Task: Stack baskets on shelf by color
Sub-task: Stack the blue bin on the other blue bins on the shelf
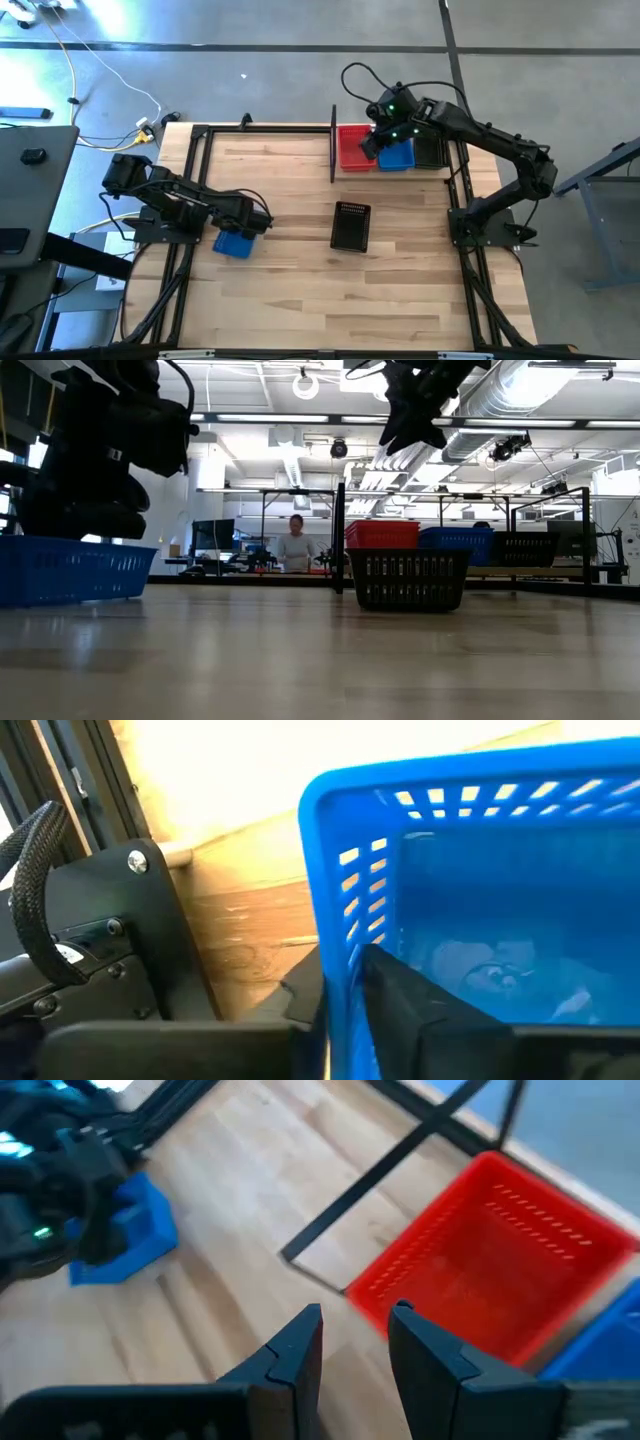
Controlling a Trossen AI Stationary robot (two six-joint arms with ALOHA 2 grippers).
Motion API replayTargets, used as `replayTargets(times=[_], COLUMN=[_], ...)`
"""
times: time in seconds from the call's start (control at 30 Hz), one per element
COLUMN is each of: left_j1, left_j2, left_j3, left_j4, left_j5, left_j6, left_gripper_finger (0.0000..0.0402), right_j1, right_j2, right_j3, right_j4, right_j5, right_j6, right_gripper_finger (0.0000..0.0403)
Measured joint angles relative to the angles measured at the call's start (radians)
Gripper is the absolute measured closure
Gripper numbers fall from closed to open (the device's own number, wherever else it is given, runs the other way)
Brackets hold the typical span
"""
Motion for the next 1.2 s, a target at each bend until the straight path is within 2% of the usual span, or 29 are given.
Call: replayTargets(times=[0.13, 0.2, 0.6, 0.87, 0.97, 1.2], left_j1=[0.000, 0.000, -0.001, -0.001, 0.000, 0.002], left_j2=[-0.002, -0.012, -0.166, -0.243, -0.244, -0.244], left_j3=[0.000, 0.000, -0.001, -0.001, 0.027, 0.143], left_j4=[0.008, 0.014, 0.050, 0.150, 0.182, 0.201], left_j5=[-0.004, -0.007, -0.051, -0.090, -0.101, -0.199], left_j6=[0.010, 0.023, 0.050, 0.053, 0.073, 0.114], left_gripper_finger=[0.0392, 0.0397, 0.0401, 0.0401, 0.0401, 0.0401], right_j1=[0.024, 0.047, 0.260, 0.431, 0.488, 0.587], right_j2=[0.000, 0.000, 0.000, 0.000, 0.000, 0.000], right_j3=[0.000, 0.000, 0.000, 0.000, 0.000, 0.000], right_j4=[0.000, 0.000, 0.000, 0.018, 0.053, 0.202], right_j5=[-0.038, -0.038, -0.038, 0.016, 0.022, 0.075], right_j6=[-0.005, -0.004, -0.003, 0.045, 0.050, 0.033], right_gripper_finger=[0.0301, 0.0301, 0.0301, 0.0301, 0.0301, 0.0301])
